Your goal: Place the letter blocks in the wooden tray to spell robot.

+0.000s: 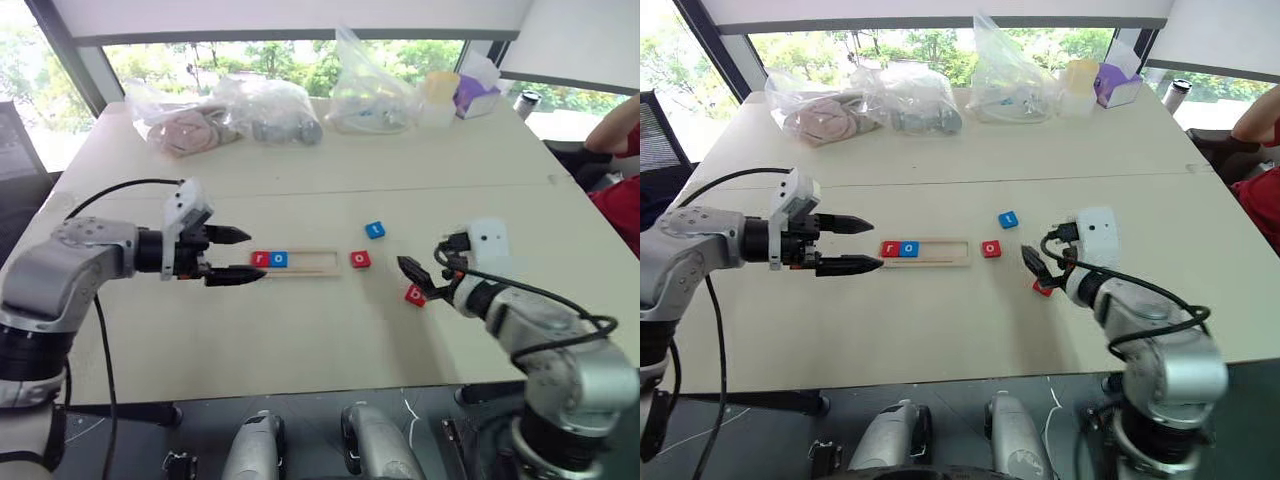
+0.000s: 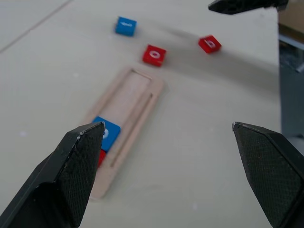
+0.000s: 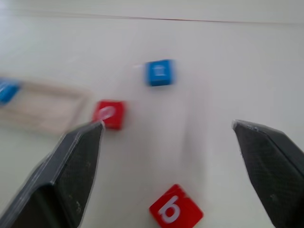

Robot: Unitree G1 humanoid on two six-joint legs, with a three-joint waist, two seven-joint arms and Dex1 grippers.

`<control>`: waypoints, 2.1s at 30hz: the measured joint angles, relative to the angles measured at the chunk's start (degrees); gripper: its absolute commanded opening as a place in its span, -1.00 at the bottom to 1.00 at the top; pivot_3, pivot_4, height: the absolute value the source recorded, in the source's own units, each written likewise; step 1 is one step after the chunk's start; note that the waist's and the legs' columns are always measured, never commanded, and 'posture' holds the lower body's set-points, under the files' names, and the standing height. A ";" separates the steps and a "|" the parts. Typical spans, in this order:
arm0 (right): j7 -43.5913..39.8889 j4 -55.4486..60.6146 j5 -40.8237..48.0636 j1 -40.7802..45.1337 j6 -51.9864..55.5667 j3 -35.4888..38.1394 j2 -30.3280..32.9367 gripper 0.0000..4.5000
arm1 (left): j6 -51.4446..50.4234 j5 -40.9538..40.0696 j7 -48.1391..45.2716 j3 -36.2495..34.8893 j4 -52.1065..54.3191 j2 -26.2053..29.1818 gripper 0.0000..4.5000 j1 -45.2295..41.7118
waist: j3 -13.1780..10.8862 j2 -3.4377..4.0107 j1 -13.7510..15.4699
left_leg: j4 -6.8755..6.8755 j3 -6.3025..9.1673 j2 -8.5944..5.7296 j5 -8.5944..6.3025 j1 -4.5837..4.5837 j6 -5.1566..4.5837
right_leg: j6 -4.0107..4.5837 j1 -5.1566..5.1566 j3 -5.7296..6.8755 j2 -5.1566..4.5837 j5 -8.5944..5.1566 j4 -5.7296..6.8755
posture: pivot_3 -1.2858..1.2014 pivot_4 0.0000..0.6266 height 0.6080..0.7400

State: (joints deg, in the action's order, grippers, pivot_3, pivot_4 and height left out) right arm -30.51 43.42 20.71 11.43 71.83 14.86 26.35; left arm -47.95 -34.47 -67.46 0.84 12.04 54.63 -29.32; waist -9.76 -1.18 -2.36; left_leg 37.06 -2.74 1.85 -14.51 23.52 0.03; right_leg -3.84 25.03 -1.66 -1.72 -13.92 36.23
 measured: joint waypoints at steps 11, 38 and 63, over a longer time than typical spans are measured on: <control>-28.17 -35.32 -4.45 -4.07 -42.88 -9.47 19.35 0.98 | 1.10 -1.27 -8.52 -0.35 4.80 8.02 1.00 3.35 | -0.19 -0.30 -0.06 | 0.18 -0.05 0.02 -0.09 -0.10 -0.15 | -0.07 -0.13 -0.08 0.07 -0.03 -0.01 | 0.03 -0.52 1.00; -23.37 -34.84 -7.28 7.28 -41.67 -19.48 12.96 -0.49 | 2.89 0.04 -4.97 -2.39 1.39 8.87 1.00 6.16 | -0.28 -0.33 -0.97 | 0.26 -0.19 0.06 -0.07 -0.25 -0.14 | 0.02 -0.06 -0.29 0.19 0.10 0.30 | 0.03 -0.52 1.00; -34.13 -85.04 -20.68 47.10 -62.70 -41.47 -11.25 -0.49 | 5.04 1.89 -2.58 -14.09 -1.40 12.63 1.00 18.53 | -0.30 -0.54 -0.21 | 0.42 -0.16 0.10 -0.03 -0.07 -0.06 | 0.02 0.31 -0.15 -0.02 0.02 1.01 | 0.03 -0.52 1.00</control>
State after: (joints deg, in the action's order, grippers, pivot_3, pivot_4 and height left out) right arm -64.64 -41.62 0.03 58.53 9.12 -26.61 15.11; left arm -42.92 -32.57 -70.04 -13.25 10.64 67.26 -10.79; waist -10.06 -1.72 -2.57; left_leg 37.48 -2.90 1.95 -14.54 23.44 -0.03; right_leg -3.81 25.34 -1.80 -1.74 -13.90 37.23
